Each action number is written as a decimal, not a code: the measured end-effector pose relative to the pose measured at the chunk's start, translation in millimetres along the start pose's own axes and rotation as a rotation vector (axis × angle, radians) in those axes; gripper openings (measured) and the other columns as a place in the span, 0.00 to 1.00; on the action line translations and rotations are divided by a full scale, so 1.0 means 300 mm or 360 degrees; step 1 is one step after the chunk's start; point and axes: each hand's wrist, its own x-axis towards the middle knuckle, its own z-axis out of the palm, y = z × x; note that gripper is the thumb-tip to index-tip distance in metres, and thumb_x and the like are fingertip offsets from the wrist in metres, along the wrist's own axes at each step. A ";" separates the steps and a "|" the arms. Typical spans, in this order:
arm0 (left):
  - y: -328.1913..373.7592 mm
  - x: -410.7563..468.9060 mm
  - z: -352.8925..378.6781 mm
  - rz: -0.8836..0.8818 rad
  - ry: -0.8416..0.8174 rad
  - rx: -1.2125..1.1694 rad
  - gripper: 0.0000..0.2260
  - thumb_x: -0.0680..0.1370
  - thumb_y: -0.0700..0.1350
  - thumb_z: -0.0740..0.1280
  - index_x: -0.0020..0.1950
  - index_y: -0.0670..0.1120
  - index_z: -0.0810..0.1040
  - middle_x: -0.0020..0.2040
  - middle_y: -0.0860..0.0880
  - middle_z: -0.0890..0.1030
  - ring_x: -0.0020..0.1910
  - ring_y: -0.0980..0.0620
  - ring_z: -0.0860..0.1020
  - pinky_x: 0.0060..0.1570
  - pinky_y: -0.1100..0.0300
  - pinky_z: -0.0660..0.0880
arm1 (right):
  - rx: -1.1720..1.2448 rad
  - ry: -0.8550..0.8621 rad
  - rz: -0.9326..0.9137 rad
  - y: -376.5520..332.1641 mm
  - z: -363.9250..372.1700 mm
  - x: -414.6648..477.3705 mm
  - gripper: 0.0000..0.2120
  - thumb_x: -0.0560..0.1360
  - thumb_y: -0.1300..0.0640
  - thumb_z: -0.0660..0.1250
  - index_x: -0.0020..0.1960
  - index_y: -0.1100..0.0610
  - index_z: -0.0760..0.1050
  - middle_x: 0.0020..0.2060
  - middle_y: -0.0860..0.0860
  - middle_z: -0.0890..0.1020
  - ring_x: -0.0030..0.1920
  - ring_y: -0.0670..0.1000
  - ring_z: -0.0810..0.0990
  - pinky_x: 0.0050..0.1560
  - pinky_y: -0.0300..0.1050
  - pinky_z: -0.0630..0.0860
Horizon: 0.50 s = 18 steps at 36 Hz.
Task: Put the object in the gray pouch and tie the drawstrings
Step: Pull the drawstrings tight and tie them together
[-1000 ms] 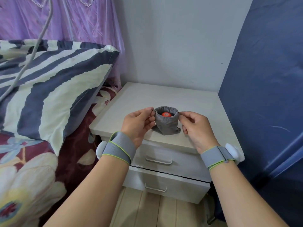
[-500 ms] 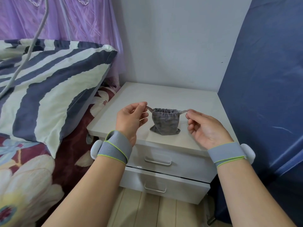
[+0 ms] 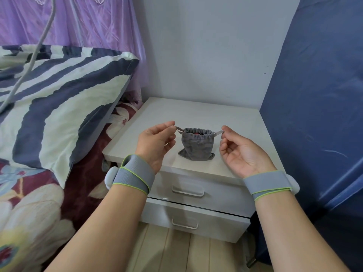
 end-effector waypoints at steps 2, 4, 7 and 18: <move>0.001 -0.002 0.000 -0.0053 0.0002 -0.0028 0.06 0.76 0.36 0.70 0.51 0.43 0.82 0.36 0.50 0.78 0.32 0.56 0.74 0.40 0.64 0.76 | 0.0002 -0.0040 -0.0019 0.007 0.001 0.001 0.06 0.77 0.67 0.64 0.50 0.62 0.79 0.36 0.52 0.76 0.33 0.44 0.74 0.32 0.32 0.76; 0.003 -0.004 0.001 -0.0113 0.0000 -0.0074 0.06 0.76 0.36 0.70 0.51 0.43 0.82 0.36 0.50 0.78 0.32 0.56 0.74 0.39 0.65 0.76 | 0.0004 -0.0064 -0.0043 0.013 0.004 0.000 0.05 0.77 0.66 0.64 0.49 0.63 0.79 0.35 0.52 0.75 0.32 0.44 0.74 0.32 0.33 0.76; 0.004 -0.007 0.001 -0.0205 -0.0020 -0.0141 0.05 0.76 0.37 0.71 0.51 0.44 0.82 0.35 0.51 0.78 0.31 0.57 0.74 0.37 0.66 0.77 | -0.0008 -0.0063 -0.0072 0.018 0.007 -0.005 0.04 0.77 0.65 0.66 0.46 0.62 0.79 0.34 0.52 0.77 0.30 0.44 0.76 0.32 0.33 0.77; 0.002 -0.002 -0.001 -0.0350 -0.0049 -0.0250 0.03 0.76 0.42 0.71 0.50 0.46 0.81 0.38 0.50 0.81 0.33 0.57 0.75 0.35 0.66 0.78 | 0.0038 -0.0044 -0.0116 0.015 0.001 -0.010 0.05 0.75 0.67 0.67 0.47 0.59 0.79 0.35 0.51 0.78 0.33 0.45 0.76 0.34 0.33 0.77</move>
